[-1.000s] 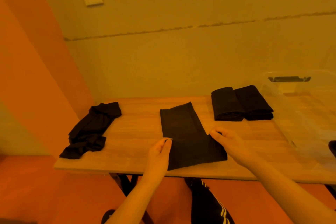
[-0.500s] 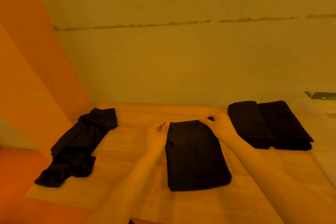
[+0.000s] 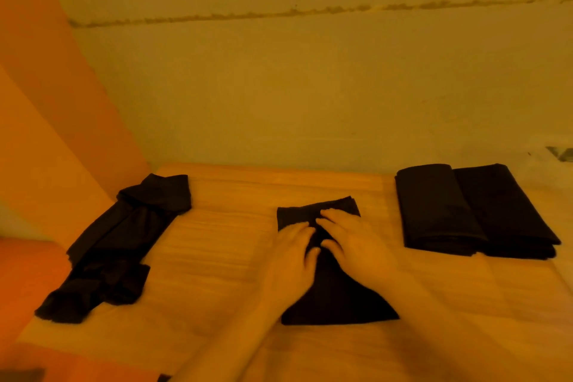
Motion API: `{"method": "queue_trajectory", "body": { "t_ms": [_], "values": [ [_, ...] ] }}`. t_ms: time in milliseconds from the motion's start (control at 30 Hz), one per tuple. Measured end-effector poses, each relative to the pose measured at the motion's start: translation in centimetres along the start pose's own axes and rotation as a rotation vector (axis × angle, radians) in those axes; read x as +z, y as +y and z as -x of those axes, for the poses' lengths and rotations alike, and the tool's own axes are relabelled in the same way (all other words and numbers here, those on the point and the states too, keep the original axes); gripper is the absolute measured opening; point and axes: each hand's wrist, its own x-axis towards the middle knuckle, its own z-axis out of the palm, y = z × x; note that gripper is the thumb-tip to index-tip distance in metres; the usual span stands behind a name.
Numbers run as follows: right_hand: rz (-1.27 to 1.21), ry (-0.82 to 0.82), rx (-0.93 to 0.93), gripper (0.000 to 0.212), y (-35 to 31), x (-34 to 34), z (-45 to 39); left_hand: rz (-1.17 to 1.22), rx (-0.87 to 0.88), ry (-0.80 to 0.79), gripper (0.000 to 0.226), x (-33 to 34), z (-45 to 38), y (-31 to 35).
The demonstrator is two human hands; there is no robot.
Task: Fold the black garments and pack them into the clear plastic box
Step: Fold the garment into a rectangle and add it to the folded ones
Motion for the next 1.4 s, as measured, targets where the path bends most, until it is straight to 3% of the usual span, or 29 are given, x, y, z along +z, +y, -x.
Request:
{"method": "queue_trajectory", "body": {
  "t_ms": [67,133,333,400,467,533,600,700,767,967,1100,1233,1400],
  "values": [
    [0.041,-0.131,0.064,0.055,0.6,0.6,-0.6,-0.193,-0.048,-0.181,0.058,0.9,-0.4,-0.2],
    [0.016,-0.185,0.175,0.059,1.4,0.5,-1.7,-0.237,-0.141,-0.266,0.065,1.0,-1.7,-0.9],
    [0.034,-0.202,0.229,0.064,1.7,0.7,-2.3,-0.247,-0.184,-0.329,0.075,0.9,-3.2,-2.1],
    [0.028,-0.197,0.220,0.064,1.9,0.6,-2.5,-0.231,-0.178,-0.313,0.074,0.8,-3.3,-2.3],
    [-0.029,-0.154,0.212,0.065,2.2,0.3,-2.7,-0.064,-0.225,-0.253,0.071,0.5,-3.7,-2.5],
    [-0.143,-0.059,0.250,0.064,3.0,0.2,-2.7,0.301,-0.412,-0.063,0.063,-0.2,-4.3,-2.7],
    [-0.320,0.068,0.369,0.060,3.6,0.2,-2.8,0.488,-0.574,0.134,0.052,-0.6,-4.9,-3.1],
    [-0.601,0.236,0.569,0.045,4.3,0.0,-3.5,0.540,-0.667,0.156,0.039,-0.9,-5.8,-3.3],
    [-0.732,0.267,0.637,0.040,4.8,-0.1,-4.2,0.556,-0.707,0.139,0.033,-0.9,-6.4,-3.0],
    [-0.808,0.338,0.623,0.012,5.5,-0.2,-5.3,0.597,-0.657,0.298,0.017,-0.5,-7.2,-3.0],
    [-0.762,0.279,0.572,0.016,5.9,-0.1,-6.1,0.562,-0.605,0.266,0.010,-0.3,-8.1,-3.2],
    [-0.756,0.272,0.559,0.018,6.6,0.3,-6.6,0.344,-0.565,0.261,0.010,0.2,-8.4,-3.6],
    [-0.480,0.230,0.523,0.019,6.6,0.6,-7.0,0.162,-0.501,0.265,0.013,0.7,-8.8,-4.1]
  ]
}}
